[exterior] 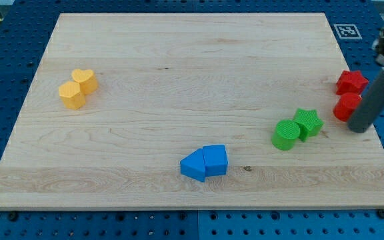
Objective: Slide the red circle towards the center right
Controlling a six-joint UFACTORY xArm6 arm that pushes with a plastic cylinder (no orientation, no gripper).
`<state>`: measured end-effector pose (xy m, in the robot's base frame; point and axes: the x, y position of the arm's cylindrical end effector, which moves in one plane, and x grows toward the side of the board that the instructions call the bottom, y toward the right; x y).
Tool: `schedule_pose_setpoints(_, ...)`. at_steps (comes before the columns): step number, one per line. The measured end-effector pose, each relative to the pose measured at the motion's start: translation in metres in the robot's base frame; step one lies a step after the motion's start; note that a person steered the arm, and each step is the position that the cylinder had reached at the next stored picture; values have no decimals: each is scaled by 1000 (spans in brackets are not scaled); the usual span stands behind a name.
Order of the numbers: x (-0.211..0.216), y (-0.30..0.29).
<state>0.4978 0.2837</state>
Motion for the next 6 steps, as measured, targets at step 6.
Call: schedule_pose_setpoints(6, -43, 25)
